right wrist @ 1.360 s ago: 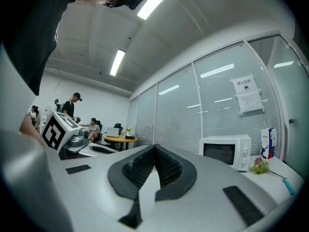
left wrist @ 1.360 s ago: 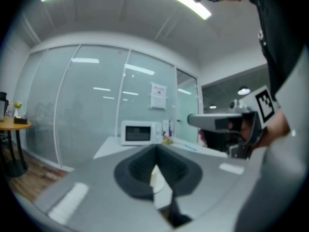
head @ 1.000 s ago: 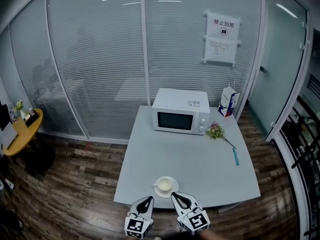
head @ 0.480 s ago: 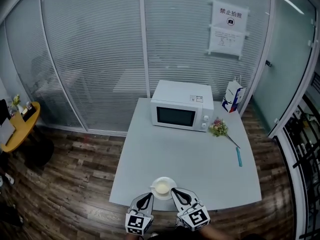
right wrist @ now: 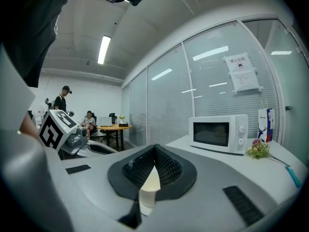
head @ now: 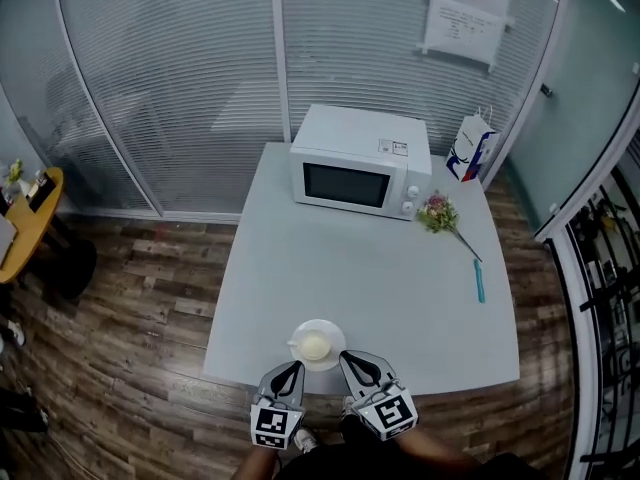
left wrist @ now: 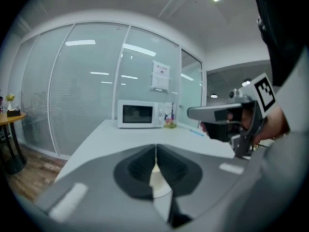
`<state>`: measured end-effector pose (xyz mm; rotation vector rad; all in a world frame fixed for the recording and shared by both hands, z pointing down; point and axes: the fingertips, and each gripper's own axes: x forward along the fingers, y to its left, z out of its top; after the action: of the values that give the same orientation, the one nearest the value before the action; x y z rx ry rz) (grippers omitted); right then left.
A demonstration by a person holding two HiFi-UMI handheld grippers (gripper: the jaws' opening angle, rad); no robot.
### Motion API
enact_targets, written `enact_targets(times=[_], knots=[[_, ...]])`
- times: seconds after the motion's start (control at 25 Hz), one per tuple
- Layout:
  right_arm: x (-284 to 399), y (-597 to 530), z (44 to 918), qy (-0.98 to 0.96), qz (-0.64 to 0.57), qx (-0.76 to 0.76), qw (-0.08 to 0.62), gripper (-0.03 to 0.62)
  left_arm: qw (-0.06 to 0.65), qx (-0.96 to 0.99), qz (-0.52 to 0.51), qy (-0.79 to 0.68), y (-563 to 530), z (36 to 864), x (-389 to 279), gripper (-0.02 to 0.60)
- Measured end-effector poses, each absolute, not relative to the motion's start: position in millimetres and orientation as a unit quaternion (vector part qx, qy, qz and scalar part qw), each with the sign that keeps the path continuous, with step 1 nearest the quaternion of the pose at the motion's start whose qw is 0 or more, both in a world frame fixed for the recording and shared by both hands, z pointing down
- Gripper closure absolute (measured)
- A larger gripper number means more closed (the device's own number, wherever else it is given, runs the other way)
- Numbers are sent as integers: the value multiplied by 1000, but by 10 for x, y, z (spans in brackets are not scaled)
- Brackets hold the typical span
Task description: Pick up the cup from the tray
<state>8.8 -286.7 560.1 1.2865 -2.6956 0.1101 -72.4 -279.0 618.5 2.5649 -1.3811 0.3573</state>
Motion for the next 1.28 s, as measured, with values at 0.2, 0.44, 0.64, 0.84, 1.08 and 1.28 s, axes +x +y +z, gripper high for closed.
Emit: enact_targets(times=[0.2, 0.44, 0.64, 0.84, 1.08, 1.28], knots=[[188, -2851, 5920, -896, 64, 427, 105, 605, 127, 866, 142, -462, -2756, 6505, -609, 459], [246, -2861, 6188, -895, 88, 420, 122, 605, 152, 852, 155, -477, -2821, 6851, -508, 243], [239, -2933, 6328, -897, 103, 412, 124, 605, 161, 847, 187, -470, -2895, 7118, -418, 170], [301, -3069, 6385, -897, 110, 410, 126, 605, 159, 842, 201, -474, -3042, 7245, -344, 170], [315, -3199, 6403, -897, 119, 409, 117, 605, 152, 835, 213, -485, -3191, 7317, -368, 170], [340, -3239, 6457, -899, 123, 403, 120, 605, 155, 830, 218, -490, -3311, 7364, -329, 150]])
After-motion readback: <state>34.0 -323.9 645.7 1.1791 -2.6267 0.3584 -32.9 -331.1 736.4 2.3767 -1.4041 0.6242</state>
